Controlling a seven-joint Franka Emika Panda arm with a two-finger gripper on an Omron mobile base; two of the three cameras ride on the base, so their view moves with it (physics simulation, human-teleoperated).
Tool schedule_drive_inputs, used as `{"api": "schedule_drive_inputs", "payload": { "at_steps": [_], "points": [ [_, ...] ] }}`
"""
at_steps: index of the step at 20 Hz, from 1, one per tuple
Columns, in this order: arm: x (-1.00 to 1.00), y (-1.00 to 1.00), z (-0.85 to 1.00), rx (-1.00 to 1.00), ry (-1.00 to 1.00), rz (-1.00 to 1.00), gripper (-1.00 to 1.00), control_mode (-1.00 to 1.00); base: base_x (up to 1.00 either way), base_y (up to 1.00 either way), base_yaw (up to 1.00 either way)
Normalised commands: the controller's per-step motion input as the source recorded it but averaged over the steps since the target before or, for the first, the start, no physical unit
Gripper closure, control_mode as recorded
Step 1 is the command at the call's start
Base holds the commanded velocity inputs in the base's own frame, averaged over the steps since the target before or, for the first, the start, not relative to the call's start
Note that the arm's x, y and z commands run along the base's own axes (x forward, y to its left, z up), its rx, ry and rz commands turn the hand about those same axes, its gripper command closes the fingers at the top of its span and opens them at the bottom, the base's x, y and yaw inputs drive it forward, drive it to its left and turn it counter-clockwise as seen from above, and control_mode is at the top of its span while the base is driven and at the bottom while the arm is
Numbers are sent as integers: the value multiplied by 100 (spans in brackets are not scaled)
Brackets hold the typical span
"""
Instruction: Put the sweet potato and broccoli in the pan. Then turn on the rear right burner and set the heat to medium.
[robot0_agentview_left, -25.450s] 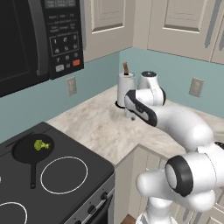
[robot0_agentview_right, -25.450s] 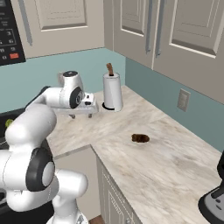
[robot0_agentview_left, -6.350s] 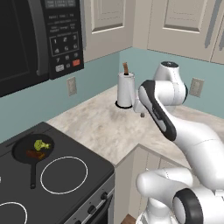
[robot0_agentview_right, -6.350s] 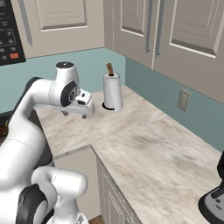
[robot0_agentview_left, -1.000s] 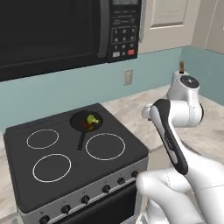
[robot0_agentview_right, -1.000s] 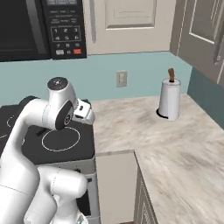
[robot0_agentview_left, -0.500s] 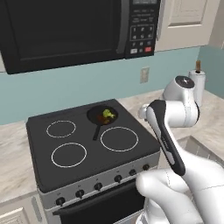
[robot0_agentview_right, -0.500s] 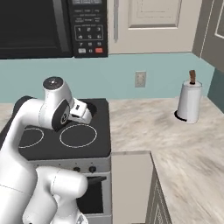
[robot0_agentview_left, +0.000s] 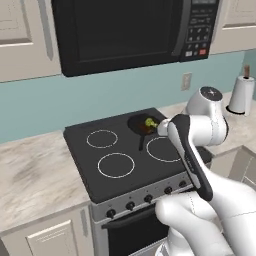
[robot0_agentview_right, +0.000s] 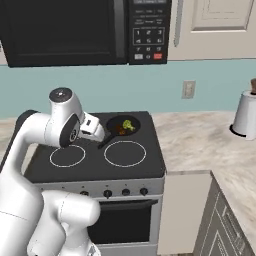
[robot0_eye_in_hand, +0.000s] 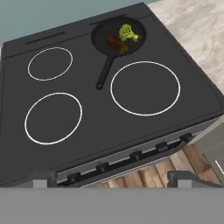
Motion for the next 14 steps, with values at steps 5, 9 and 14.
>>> {"api": "schedule_drive_inputs", "payload": {
  "at_steps": [5, 9, 14],
  "points": [
    [0, 0, 0, 0, 0, 0, -100, 100, 0, 73, 4],
    [0, 0, 0, 0, 0, 0, -100, 100, 0, 42, 1],
    [0, 0, 0, 0, 0, 0, -100, 100, 0, 29, 7]
  ]
}}
